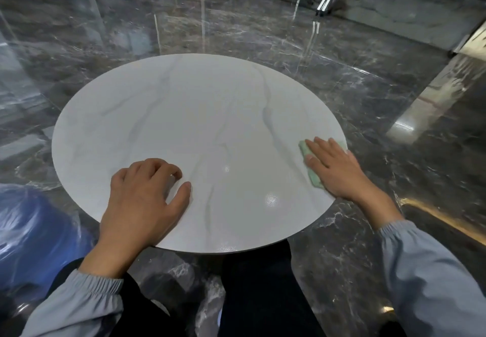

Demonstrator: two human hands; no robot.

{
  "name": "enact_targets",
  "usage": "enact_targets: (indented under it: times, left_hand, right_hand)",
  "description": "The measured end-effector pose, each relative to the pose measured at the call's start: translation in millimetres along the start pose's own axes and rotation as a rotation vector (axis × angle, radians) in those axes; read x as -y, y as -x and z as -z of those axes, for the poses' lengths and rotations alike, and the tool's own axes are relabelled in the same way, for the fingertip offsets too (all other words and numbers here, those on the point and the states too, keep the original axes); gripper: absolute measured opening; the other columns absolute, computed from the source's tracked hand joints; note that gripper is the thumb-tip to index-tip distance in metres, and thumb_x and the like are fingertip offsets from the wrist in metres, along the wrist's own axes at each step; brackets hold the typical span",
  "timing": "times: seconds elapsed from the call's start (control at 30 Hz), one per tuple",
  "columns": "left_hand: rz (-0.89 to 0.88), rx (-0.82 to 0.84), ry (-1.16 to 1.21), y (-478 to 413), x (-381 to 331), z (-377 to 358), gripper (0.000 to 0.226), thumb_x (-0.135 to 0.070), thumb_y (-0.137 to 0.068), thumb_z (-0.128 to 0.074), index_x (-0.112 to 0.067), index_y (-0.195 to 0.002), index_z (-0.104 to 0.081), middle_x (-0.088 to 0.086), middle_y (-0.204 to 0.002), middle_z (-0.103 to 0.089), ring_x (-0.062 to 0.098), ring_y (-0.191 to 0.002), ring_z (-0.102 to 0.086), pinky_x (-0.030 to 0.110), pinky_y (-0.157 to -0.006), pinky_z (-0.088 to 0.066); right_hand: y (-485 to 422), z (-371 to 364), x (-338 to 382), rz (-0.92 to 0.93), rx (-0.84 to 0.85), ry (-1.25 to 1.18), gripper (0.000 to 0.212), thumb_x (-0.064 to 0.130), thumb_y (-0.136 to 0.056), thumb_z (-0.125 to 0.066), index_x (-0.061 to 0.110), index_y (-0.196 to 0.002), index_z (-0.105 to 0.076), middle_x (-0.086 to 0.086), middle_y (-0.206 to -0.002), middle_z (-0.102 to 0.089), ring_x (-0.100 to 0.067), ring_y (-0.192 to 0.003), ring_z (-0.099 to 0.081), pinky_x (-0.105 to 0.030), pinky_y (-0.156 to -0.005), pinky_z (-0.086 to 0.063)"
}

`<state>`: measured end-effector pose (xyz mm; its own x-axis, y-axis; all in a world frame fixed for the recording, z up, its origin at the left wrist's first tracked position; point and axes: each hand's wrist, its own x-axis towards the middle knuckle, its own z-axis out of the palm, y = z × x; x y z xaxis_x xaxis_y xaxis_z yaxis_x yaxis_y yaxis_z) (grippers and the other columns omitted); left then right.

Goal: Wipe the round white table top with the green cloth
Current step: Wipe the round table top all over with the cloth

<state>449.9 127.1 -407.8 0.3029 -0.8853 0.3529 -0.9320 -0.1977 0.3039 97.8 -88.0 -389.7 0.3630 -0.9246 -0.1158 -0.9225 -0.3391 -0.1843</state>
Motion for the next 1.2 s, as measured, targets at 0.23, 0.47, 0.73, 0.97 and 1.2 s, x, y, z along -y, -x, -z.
enact_targets:
  times: [0.23,0.47,0.73,0.97,1.2]
  left_hand:
    - [0.007,-0.033,0.016,-0.9,-0.2,-1.5,0.028,-0.052,-0.093,-0.051,-0.031,-0.101,-0.069,-0.008,-0.109,-0.063,0.022,-0.106,-0.058,0.046,-0.093,-0.04]
    - [0.021,-0.036,0.039,-1.1,1.1,-0.7,0.025,-0.048,-0.094,-0.047,-0.033,-0.098,-0.067,-0.01,-0.107,-0.063,0.021,-0.103,-0.059,0.046,-0.093,-0.041]
    - [0.025,-0.011,0.043,-0.8,2.3,0.6,0.026,-0.05,-0.094,-0.049,-0.033,-0.101,-0.068,-0.01,-0.109,-0.064,0.02,-0.105,-0.059,0.046,-0.095,-0.042]
    - [0.023,-0.024,0.038,-0.8,-0.9,0.7,0.029,-0.05,-0.093,-0.048,-0.031,-0.1,-0.069,-0.008,-0.108,-0.064,0.022,-0.104,-0.059,0.046,-0.093,-0.04]
    - [0.032,-0.011,0.039,-1.2,0.5,-0.5,0.029,-0.05,-0.093,-0.047,-0.031,-0.1,-0.068,-0.008,-0.109,-0.064,0.022,-0.105,-0.059,0.047,-0.094,-0.041]
  right_hand:
    - [-26.1,4.8,44.0,0.081,0.087,0.096,0.057,0.054,-0.109,-0.017,0.046,-0.163,0.0,0.015,-0.173,0.009,-0.018,-0.158,0.016,-0.055,-0.125,0.004]
    - [62.8,-35.7,171.2,0.594,0.12,0.131,0.057,0.059,-0.108,-0.014,0.048,-0.162,0.003,0.021,-0.17,0.013,-0.011,-0.155,0.025,-0.044,-0.123,0.02]
    - [1.9,-11.0,72.9,0.296,0.056,0.041,0.068,0.074,-0.097,-0.01,0.051,-0.161,-0.01,0.02,-0.171,-0.002,-0.008,-0.158,0.007,-0.044,-0.127,-0.006]
    - [-48.8,14.7,-8.8,-0.045,0.028,0.066,0.062,0.059,-0.107,-0.014,0.038,-0.165,-0.01,0.011,-0.173,0.0,-0.02,-0.159,0.009,-0.05,-0.127,0.006]
    - [49.0,-16.2,104.2,0.383,0.087,0.174,0.071,0.071,-0.091,0.011,0.05,-0.159,0.009,0.018,-0.172,0.009,-0.014,-0.157,0.02,-0.051,-0.127,0.004]
